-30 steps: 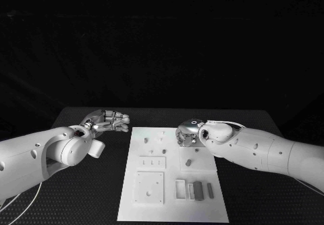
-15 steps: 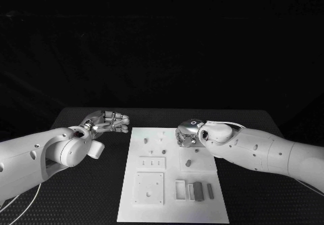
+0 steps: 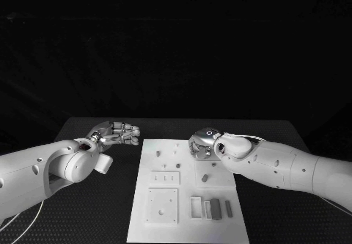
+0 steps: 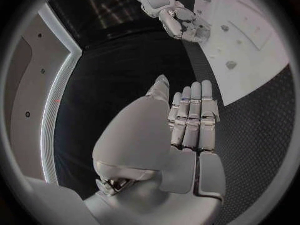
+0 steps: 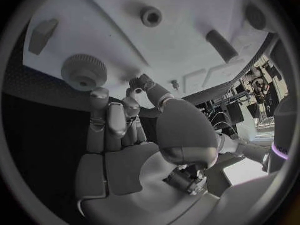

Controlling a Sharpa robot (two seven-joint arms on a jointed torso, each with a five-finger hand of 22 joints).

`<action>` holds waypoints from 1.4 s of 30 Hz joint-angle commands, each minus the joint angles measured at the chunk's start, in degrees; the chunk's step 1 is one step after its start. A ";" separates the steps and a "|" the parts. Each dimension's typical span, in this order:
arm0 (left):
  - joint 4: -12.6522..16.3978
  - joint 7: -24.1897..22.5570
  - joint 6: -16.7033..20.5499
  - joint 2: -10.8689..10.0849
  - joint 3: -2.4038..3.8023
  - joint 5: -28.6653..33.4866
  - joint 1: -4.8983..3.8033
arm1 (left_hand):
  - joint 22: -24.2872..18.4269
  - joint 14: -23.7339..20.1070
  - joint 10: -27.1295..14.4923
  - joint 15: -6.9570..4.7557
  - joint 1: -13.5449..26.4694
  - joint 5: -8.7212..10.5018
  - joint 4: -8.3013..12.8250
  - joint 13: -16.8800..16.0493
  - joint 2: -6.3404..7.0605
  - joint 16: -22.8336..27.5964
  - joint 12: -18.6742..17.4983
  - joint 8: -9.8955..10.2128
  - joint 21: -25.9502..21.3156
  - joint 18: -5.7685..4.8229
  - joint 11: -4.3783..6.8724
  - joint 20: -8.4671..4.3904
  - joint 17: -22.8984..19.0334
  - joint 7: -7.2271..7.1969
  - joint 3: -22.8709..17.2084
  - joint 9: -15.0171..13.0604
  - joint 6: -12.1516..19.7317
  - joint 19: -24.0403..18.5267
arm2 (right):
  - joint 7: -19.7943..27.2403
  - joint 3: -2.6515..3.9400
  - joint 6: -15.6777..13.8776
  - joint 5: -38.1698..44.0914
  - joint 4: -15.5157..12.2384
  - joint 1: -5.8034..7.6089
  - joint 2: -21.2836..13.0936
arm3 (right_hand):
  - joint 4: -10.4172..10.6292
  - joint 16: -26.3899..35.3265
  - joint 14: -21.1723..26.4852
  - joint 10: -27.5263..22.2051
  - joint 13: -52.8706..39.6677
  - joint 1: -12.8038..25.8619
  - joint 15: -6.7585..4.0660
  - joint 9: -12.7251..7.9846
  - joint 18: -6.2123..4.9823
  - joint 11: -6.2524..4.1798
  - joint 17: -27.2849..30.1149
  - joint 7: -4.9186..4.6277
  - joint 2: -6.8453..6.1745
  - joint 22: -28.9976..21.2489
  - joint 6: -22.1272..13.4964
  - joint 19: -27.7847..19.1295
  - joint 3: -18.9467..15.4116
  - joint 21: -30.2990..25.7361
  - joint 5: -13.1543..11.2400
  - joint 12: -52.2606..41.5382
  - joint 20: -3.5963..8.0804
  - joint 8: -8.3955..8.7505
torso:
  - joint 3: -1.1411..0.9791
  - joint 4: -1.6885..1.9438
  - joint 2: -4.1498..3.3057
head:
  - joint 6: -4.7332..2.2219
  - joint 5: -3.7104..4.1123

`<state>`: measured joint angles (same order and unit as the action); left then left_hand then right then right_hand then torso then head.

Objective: Assemble the parts on the task board

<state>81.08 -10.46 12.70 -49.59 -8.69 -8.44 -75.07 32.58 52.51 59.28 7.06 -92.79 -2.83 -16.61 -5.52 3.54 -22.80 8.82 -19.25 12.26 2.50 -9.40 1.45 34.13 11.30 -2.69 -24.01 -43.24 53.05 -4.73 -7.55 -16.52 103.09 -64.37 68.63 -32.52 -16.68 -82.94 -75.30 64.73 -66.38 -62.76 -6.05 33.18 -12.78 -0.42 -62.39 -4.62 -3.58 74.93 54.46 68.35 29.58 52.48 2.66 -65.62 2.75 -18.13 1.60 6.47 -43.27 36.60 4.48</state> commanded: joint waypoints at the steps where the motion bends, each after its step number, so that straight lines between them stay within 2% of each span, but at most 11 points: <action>1: 0.03 -0.45 -0.86 0.08 0.06 -0.21 -0.11 | -0.07 0.53 0.26 0.01 0.47 -0.18 -0.02 0.06 0.07 0.34 -0.33 0.32 -0.30 0.50 -0.03 -0.10 0.09 0.48 0.22 0.09 -0.38 0.15 | -3.10 0.29 -3.47 3.60 -0.39 0.05 0.53 | 0.15 -0.27 -0.08 0.61 0.02 0.45 -0.31 0.14 -2.22 0.02 -0.12 -1.30 -0.45 1.20 1.94 -0.41 0.30 0.39 0.14 -0.04 0.18 -0.36 | 0.07 0.08 -0.06 | -0.06 -0.06; 9: 0.00 -0.45 -0.84 0.14 0.07 -0.23 -0.12 | -0.09 0.50 0.30 0.02 0.46 -0.18 -0.01 0.08 0.08 0.42 -0.38 0.35 -0.35 0.49 -0.03 -0.09 0.12 0.47 0.23 0.12 -0.40 0.12 | -4.93 0.58 -5.10 5.17 -0.09 0.05 2.98 | 0.15 -0.33 -0.22 0.74 0.17 0.41 -0.40 0.25 -2.22 -0.07 -0.14 -1.21 -0.71 1.17 2.08 -0.32 0.43 0.48 0.14 0.11 0.26 -0.36 | 0.00 0.06 -0.16 | -0.51 -0.32; 12: -0.02 -0.46 -0.86 0.23 0.08 -0.24 -0.13 | -0.09 0.50 0.31 0.02 0.45 -0.18 0.00 0.09 0.07 0.45 -0.40 0.36 -0.36 0.49 -0.03 -0.09 0.14 0.47 0.22 0.13 -0.40 0.11 | -5.65 0.64 -5.35 5.74 0.78 0.04 4.54 | 0.15 -0.35 -0.29 0.81 0.21 0.39 -0.42 0.27 -2.22 -0.09 -0.18 -1.19 -0.79 1.16 2.10 -0.28 0.48 0.51 0.14 0.15 0.28 -0.34 | 0.07 0.09 -0.14 | -0.73 -0.50; 21: 0.07 -0.45 -0.81 0.38 0.08 -0.37 -0.54 | -0.10 0.49 0.33 0.03 0.44 -0.18 0.00 0.11 0.07 0.51 -0.46 0.39 -0.40 0.48 -0.03 -0.09 0.17 0.48 0.22 0.16 -0.41 0.10 | -6.44 0.65 -5.28 6.19 3.63 0.03 7.84 | 0.18 -0.32 -0.31 0.87 0.39 0.42 -0.46 0.29 -2.22 -0.09 -0.01 -1.21 -0.95 1.12 1.96 -0.21 0.58 0.55 0.14 0.35 0.33 -0.17 | 0.06 0.20 -0.36 | -1.16 -0.61; 22: 0.06 -0.46 -0.80 0.39 0.08 -0.40 -0.59 | -0.10 0.49 0.33 0.03 0.44 -0.18 0.00 0.11 0.07 0.52 -0.47 0.39 -0.40 0.48 -0.03 -0.09 0.18 0.48 0.22 0.16 -0.41 0.11 | -6.65 0.65 -5.46 6.27 3.79 0.03 8.01 | 0.18 -0.33 -0.33 0.94 0.33 0.43 -0.45 0.29 -2.22 -0.09 -0.03 -1.21 -0.96 1.12 1.94 -0.21 0.59 0.56 0.14 0.29 0.34 -0.16 | 0.11 0.27 -0.39 | -1.14 -0.61; 24: 0.07 -0.44 -0.78 0.36 0.08 -0.40 -0.66 | -0.10 0.50 0.34 0.03 0.44 -0.18 0.00 0.11 0.07 0.53 -0.48 0.39 -0.41 0.48 -0.03 -0.08 0.19 0.49 0.23 0.16 -0.42 0.10 | -7.02 0.66 -5.93 6.46 3.95 0.03 8.23 | 0.19 -0.31 -0.31 0.90 0.41 0.44 -0.45 0.28 -2.22 -0.09 0.04 -1.22 -0.97 1.11 1.90 -0.20 0.61 0.56 0.14 0.38 0.34 -0.12 | 0.05 0.17 -0.35 | -1.09 -0.72; 26: 0.10 -0.42 -0.77 0.32 0.08 -0.42 -0.80 | -0.11 0.50 0.35 0.03 0.44 -0.18 -0.01 0.12 0.08 0.54 -0.49 0.40 -0.42 0.48 -0.03 -0.08 0.20 0.49 0.23 0.17 -0.42 0.10 | -7.38 0.69 -6.20 6.71 4.12 0.05 8.47 | 0.19 -0.31 -0.32 0.90 0.43 0.44 -0.45 0.28 -2.22 -0.08 0.04 -1.22 -0.97 1.11 1.88 -0.20 0.63 0.56 0.14 0.41 0.35 -0.09 | 0.15 0.25 -0.40 | -1.14 -0.69; 28: 0.11 -0.42 -0.73 0.32 0.08 -0.46 -0.91 | -0.11 0.50 0.35 0.03 0.44 -0.18 0.00 0.12 0.08 0.56 -0.50 0.41 -0.42 0.48 -0.03 -0.08 0.21 0.49 0.23 0.18 -0.42 0.10 | -7.43 0.77 -5.89 6.72 4.44 0.11 8.81 | 0.18 -0.30 -0.32 0.92 0.44 0.44 -0.45 0.28 -2.22 -0.08 0.07 -1.23 -0.99 1.10 1.85 -0.19 0.65 0.56 0.14 0.43 0.36 -0.06 | 0.14 0.19 -0.41 | -1.11 -0.75; 31: 0.13 -0.42 -0.73 0.36 0.08 -0.48 -1.08 | -0.11 0.50 0.36 0.03 0.44 -0.18 -0.01 0.13 0.09 0.58 -0.53 0.42 -0.44 0.48 -0.03 -0.08 0.22 0.50 0.24 0.19 -0.42 0.10 | -7.79 0.83 -5.75 6.70 5.08 0.17 9.42 | 0.20 -0.26 -0.28 0.97 0.48 0.49 -0.43 0.26 -2.22 -0.04 0.22 -1.27 -1.04 1.08 1.71 -0.19 0.69 0.56 0.14 0.49 0.37 0.07 | 0.18 0.22 -0.44 | -1.15 -0.46; 37: 0.21 -0.42 -0.69 0.34 0.08 -0.48 -1.36 | -0.12 0.51 0.35 0.05 0.48 -0.18 -0.01 0.17 0.17 0.66 -0.63 0.50 -0.47 0.47 -0.06 -0.07 0.29 0.54 0.28 0.24 -0.36 0.11 | -7.69 0.98 -5.61 6.70 5.71 0.22 10.18 | 0.20 -0.24 -0.29 1.02 0.52 0.53 -0.40 0.25 -2.22 -0.01 0.26 -1.31 -1.06 1.07 1.60 -0.18 0.75 0.55 0.14 0.54 0.38 0.18 | 0.10 0.19 -0.53 | -1.20 -0.59; 42: 0.40 -0.36 -0.72 0.35 0.08 -0.48 -1.76 | -0.12 0.52 0.36 0.05 0.49 -0.18 -0.01 0.19 0.20 0.72 -0.69 0.55 -0.50 0.47 -0.07 -0.07 0.33 0.56 0.29 0.28 -0.33 0.12 | -7.41 0.96 -5.27 6.51 8.49 0.15 11.77 | 0.20 -0.22 -0.27 1.04 0.53 0.54 -0.38 0.25 -2.22 0.01 0.33 -1.32 -1.06 1.06 1.59 -0.18 0.77 0.55 0.14 0.57 0.38 0.21 | 0.07 0.32 -0.56 | -1.10 -0.56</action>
<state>81.20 -10.45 12.66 -49.31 -8.68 -8.67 -76.58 32.55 52.51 59.28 7.06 -92.79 -2.83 -16.61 -5.41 3.54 -22.36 8.37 -19.02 12.03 2.16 -9.41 1.45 34.40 11.30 -2.69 -23.83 -43.24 53.05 -11.88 -6.58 -21.92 108.83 -56.57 68.81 -21.18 -16.52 -82.93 -75.37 65.44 -65.93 -62.30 -6.10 33.38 -12.78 -0.52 -62.10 -4.64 -4.08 74.93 54.85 68.07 30.06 52.70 2.66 -65.39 2.82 -18.01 1.68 6.69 -43.76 35.44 3.88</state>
